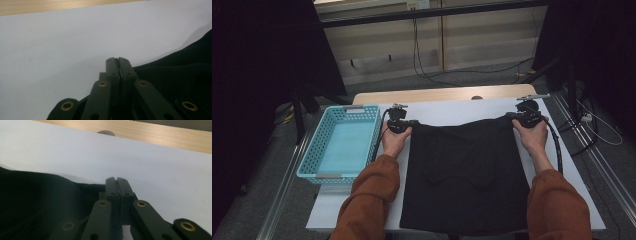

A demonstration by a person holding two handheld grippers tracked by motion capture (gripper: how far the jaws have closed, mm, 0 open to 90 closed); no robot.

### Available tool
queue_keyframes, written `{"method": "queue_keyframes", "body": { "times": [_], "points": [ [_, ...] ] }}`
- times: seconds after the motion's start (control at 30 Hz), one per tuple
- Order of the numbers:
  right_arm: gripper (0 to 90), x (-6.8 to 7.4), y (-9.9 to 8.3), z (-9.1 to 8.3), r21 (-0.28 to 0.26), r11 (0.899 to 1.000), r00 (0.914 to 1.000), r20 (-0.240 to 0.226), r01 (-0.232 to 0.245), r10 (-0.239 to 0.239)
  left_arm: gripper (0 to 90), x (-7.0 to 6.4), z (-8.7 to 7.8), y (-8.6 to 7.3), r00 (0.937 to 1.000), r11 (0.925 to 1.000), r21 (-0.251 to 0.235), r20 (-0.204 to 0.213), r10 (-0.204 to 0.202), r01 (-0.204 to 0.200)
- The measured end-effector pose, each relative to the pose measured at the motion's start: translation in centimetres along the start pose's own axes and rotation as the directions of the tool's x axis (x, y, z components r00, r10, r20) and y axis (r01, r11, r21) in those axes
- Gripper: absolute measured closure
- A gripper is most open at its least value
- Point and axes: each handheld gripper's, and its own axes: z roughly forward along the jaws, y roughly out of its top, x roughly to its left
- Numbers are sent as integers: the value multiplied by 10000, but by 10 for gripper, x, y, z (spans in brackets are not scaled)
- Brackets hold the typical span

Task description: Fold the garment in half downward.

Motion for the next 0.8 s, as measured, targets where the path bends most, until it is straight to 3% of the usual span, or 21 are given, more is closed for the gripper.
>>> {"method": "queue_keyframes", "body": {
  "times": [0.1, 0.23, 0.33, 0.43, 0.63, 0.8],
  "points": [
    [895, -1, 6, 0, -122, 9999, 10000, 39, -43, 43, 879, 2, 1, 6, 9998, 9997, -168, 70, -195, 196],
    [893, -3, 12, 1, -39, 10000, 9997, 246, -23, 24, 878, 2, 1, 12, 10000, 9998, -179, 29, -27, 28],
    [887, -2, 12, 5, -97, 9999, 9999, 81, -111, 112, 873, 3, 2, 12, 9998, 9999, -171, 193, -10, 13],
    [816, 0, 7, 10, 125, 9999, 9998, 186, 24, -26, 849, 3, 3, 10, 9999, 10000, -50, 127, -7, 8],
    [698, -7, 1, 7, -10, 9994, 9986, 416, -333, 333, 717, 2, -1, 8, 9999, 9999, -137, -113, -77, 75],
    [560, -5, 1, -9, -306, 9993, 9989, 395, -235, 247, 497, -4, -12, 7, 9994, 9995, -326, -336, -53, 42]
  ]
}}
